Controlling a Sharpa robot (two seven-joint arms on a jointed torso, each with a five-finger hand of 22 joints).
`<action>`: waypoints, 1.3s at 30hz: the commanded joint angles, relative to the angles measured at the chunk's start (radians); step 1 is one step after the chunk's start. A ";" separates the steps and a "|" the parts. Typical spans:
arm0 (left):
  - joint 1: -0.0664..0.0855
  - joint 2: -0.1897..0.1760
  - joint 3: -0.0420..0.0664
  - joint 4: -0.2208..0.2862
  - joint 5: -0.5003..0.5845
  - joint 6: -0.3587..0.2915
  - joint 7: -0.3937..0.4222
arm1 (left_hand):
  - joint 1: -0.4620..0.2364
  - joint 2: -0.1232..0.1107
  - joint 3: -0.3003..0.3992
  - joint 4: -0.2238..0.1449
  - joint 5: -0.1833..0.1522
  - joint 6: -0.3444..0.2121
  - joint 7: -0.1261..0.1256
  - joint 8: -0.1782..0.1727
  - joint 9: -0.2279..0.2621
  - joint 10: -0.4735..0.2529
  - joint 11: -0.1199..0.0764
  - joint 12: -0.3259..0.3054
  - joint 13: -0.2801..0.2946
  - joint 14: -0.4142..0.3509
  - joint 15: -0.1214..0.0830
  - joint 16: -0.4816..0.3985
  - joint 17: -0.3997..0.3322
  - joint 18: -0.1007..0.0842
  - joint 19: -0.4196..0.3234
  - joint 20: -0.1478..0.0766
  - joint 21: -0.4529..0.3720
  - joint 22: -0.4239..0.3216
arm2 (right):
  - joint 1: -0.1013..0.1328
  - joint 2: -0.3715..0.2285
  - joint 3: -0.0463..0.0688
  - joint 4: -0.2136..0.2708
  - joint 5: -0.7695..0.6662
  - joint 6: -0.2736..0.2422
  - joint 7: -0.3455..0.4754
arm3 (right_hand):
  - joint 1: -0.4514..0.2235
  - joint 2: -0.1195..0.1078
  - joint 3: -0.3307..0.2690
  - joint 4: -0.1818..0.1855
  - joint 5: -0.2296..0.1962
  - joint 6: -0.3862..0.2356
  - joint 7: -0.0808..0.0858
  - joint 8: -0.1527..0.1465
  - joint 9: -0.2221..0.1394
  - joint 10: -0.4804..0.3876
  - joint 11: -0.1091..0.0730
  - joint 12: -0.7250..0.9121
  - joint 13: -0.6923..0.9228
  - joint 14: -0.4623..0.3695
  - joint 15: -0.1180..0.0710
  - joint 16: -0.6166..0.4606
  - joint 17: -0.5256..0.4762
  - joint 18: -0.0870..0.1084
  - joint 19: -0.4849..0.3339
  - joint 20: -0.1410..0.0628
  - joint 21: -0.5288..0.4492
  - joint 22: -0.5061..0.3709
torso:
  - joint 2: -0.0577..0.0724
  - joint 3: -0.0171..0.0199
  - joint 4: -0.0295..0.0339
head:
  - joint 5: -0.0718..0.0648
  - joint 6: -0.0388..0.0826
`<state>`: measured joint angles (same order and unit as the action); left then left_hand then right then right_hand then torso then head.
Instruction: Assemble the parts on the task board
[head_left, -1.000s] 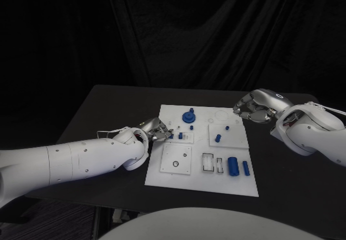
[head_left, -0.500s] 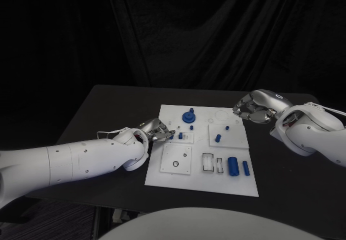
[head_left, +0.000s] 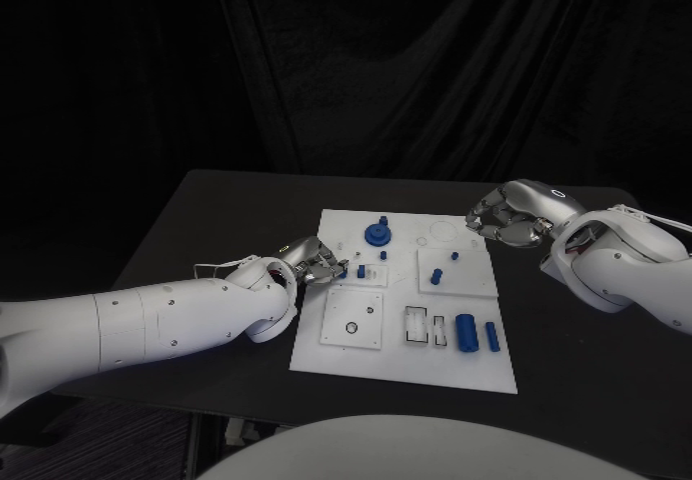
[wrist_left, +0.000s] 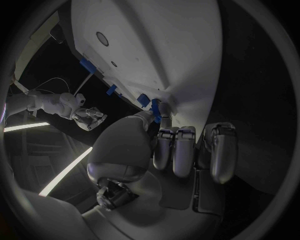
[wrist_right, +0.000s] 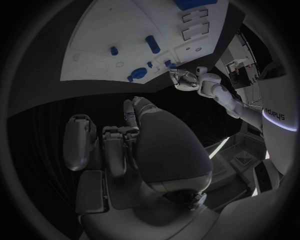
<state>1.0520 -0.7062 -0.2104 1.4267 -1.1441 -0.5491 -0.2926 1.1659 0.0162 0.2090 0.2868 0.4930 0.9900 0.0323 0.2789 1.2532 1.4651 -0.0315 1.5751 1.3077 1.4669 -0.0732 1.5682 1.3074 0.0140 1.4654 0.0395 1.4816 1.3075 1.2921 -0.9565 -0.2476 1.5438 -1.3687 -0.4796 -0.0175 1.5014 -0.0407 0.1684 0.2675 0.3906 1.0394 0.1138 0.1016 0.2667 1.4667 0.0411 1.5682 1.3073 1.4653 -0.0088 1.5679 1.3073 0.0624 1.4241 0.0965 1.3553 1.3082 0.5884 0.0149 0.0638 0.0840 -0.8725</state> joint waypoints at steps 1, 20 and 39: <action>-0.004 0.000 -0.001 0.001 0.006 -0.026 0.023 | 0.013 -0.003 0.011 0.000 0.015 0.005 -0.004 0.003 0.003 0.106 -0.003 -0.004 0.263 0.104 -0.006 0.003 0.263 0.010 0.050 -0.004 -0.001 0.232 | -0.003 -0.001 0.001 0.001 -0.003 0.006 -0.018 | 0.008 -0.002 0.008 -0.001 0.005 0.003 0.000 0.001 0.001 0.104 0.002 0.003 0.264 0.106 -0.005 0.003 0.263 -0.005 0.001 0.001 -0.001 0.187 | 0.000 0.0000 0.0000 | 0.000 0.000; -0.004 0.006 -0.001 -0.015 0.006 -0.043 0.020 | 0.022 -0.006 0.029 0.002 0.056 0.007 -0.004 0.005 0.006 0.106 -0.005 -0.004 0.263 0.104 -0.007 0.003 0.263 0.010 0.050 -0.006 -0.001 0.231 | -0.003 0.000 0.001 -0.001 -0.003 0.009 -0.018 | 0.008 -0.002 0.008 -0.001 0.005 0.003 0.000 0.001 0.001 0.104 0.002 0.003 0.264 0.106 -0.005 0.003 0.263 -0.005 0.001 0.001 -0.001 0.187 | 0.000 0.0000 -0.0003 | 0.002 0.000; -0.005 0.009 -0.001 0.000 0.007 -0.007 0.013 | -0.080 -0.005 -0.018 0.006 -0.197 0.019 0.000 0.001 -0.004 0.106 -0.001 -0.004 0.263 0.104 -0.005 0.003 0.263 0.008 0.056 -0.004 0.007 0.234 | -0.003 0.001 0.001 0.002 -0.003 0.012 -0.021 | 0.007 -0.002 0.008 0.000 0.006 0.004 0.000 0.001 0.002 0.104 0.002 0.003 0.264 0.106 -0.005 0.003 0.263 -0.004 -0.002 0.001 -0.005 0.186 | 0.000 0.0001 -0.0007 | 0.002 0.000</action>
<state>1.0492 -0.6988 -0.2117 1.4240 -1.1433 -0.5706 -0.2868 1.0904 0.0111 0.1937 0.2928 0.3045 1.0047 0.0324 0.2788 1.2504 1.4651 -0.0315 1.5751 1.3076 1.4669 -0.0732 1.5682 1.3073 0.0140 1.4654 0.0395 1.4851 1.3073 1.2916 -0.9557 -0.2475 1.5446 -1.3687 -0.4737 -0.0214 1.5014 -0.0407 0.1712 0.2647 0.3906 1.0393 0.1138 0.1016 0.2674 1.4667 0.0411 1.5682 1.3073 1.4653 -0.0088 1.5679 1.3073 0.0624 1.4241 0.0965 1.3553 1.3082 0.5884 0.0150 0.0634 0.0853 -0.8725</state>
